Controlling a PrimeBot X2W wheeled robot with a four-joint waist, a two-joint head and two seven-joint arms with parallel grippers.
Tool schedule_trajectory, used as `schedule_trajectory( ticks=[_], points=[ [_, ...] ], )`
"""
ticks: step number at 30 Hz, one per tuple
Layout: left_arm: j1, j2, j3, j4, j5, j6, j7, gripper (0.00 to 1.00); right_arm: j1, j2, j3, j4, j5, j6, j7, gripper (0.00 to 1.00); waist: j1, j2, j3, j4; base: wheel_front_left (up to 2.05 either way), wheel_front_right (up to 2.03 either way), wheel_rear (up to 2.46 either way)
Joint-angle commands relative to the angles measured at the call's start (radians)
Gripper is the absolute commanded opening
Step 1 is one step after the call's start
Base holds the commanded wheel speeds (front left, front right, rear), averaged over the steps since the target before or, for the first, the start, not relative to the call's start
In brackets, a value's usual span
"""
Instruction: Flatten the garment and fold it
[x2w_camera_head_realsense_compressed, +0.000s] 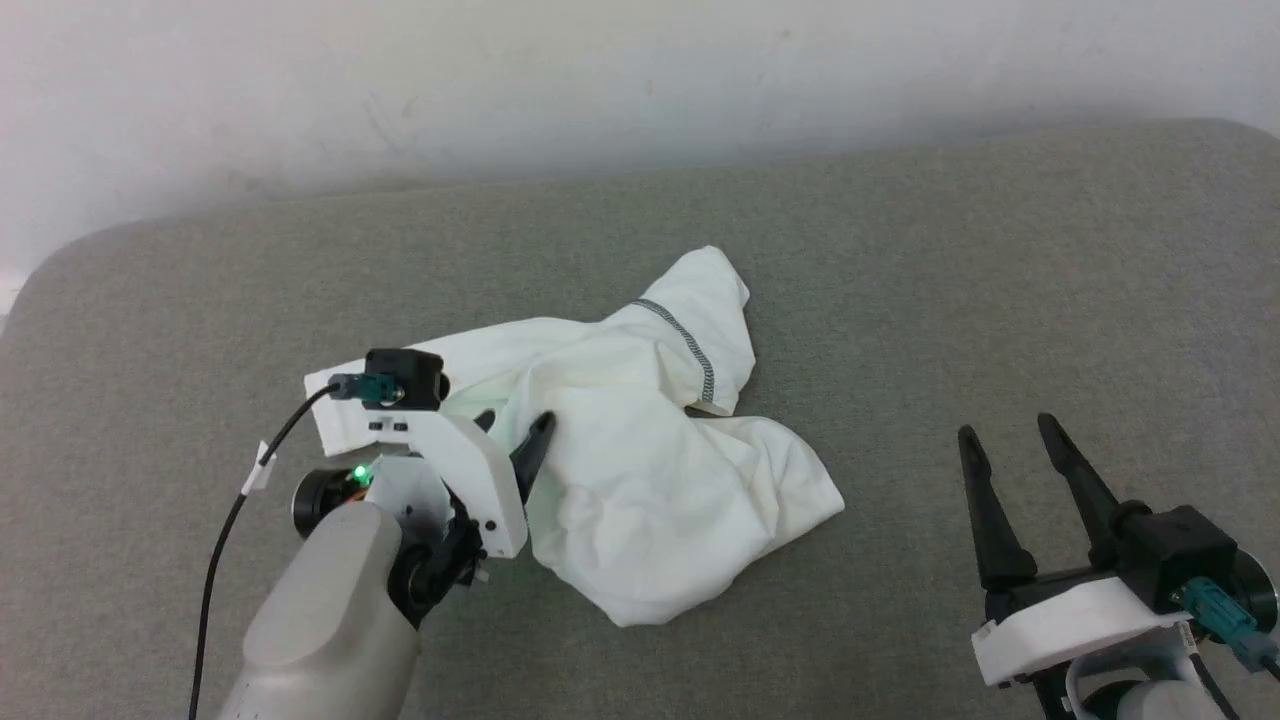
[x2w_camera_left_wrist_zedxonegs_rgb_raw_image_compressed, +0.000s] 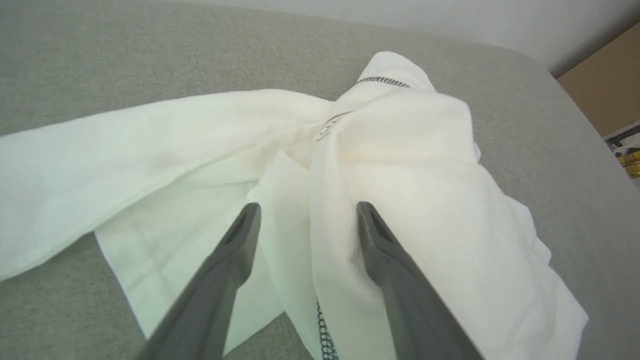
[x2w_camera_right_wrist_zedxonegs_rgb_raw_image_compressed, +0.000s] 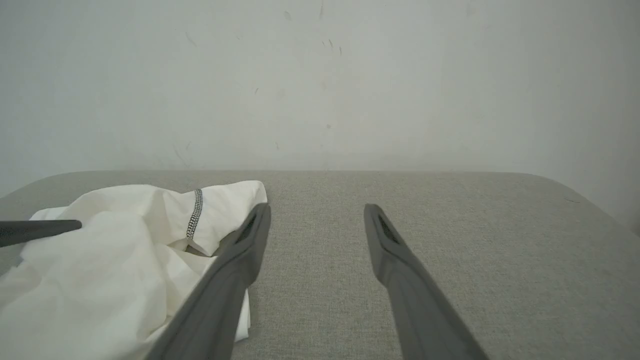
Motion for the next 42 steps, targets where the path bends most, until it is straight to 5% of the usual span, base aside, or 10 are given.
schedule_trajectory(
  ticks=[1, 2, 3, 15, 22, 29, 30, 31, 32, 42],
  points=[
    [-0.019, 0.001, -0.007, 0.032, 0.001, 0.006, 0.021, 0.78, -0.011, 0.002, 0.002, 0.006, 0.008, -0.001, 0.004, 1.0, -0.0001, -0.0001, 0.004, -0.013, 0.0, 0.0, 0.0],
    [-0.024, -0.001, -0.008, 0.049, -0.001, 0.006, 0.026, 0.31, -0.011, 0.002, 0.003, 0.009, 0.007, -0.001, 0.005, 1.0, -0.0001, -0.0001, 0.003, -0.017, 0.0, 0.0, 0.0],
    [-0.031, -0.002, -0.008, 0.059, 0.0, 0.005, 0.017, 0.0, -0.01, 0.002, 0.002, 0.013, 0.008, -0.001, 0.006, 1.0, -0.0001, -0.0001, 0.001, -0.019, 0.0, 0.0, 0.0],
    [-0.112, -0.056, -0.162, -0.095, 0.141, -0.022, -0.134, 0.0, 0.003, 0.002, -0.064, 0.026, 0.01, -0.001, 0.011, 1.0, -0.0001, -0.0001, -0.052, -0.015, 0.0, 0.0, 0.0],
    [0.019, -0.084, -0.411, -0.239, 0.162, -0.048, -0.016, 0.0, 0.015, 0.002, -0.094, 0.01, -0.002, -0.001, 0.025, 1.0, -0.0001, -0.0001, -0.066, -0.016, 0.0, 0.0, 0.0],
    [0.152, -0.028, -0.589, -0.304, 0.115, -0.053, 0.055, 0.0, 0.024, 0.002, -0.095, 0.003, 0.006, -0.001, 0.031, 1.0, -0.0001, -0.0001, -0.063, -0.002, 0.0, 0.0, 0.0],
    [0.162, -0.019, -0.602, -0.313, 0.112, -0.053, 0.051, 0.09, 0.025, 0.002, -0.094, 0.003, 0.007, -0.001, 0.031, 1.0, -0.0001, -0.0001, -0.062, 0.001, 0.0, 0.0, 0.0],
    [0.171, -0.013, -0.609, -0.324, 0.108, -0.053, 0.04, 0.89, 0.025, 0.002, -0.095, 0.003, 0.008, -0.001, 0.03, 1.0, -0.0001, -0.0001, -0.06, 0.005, 0.0, 0.0, 0.0],
    [0.176, -0.008, -0.611, -0.336, 0.11, -0.053, 0.021, 1.0, 0.025, 0.002, -0.096, 0.004, 0.009, -0.001, 0.029, 1.0, -0.0001, -0.0001, -0.059, 0.008, 0.0, 0.0, 0.0],
    [0.203, 0.033, -0.45, -0.507, 0.105, 0.069, -0.186, 1.0, 0.034, 0.002, -0.088, 0.015, 0.014, -0.001, 0.026, 1.0, -0.0001, -0.0001, -0.076, 0.028, 0.0, 0.0, 0.0]
  ],
)
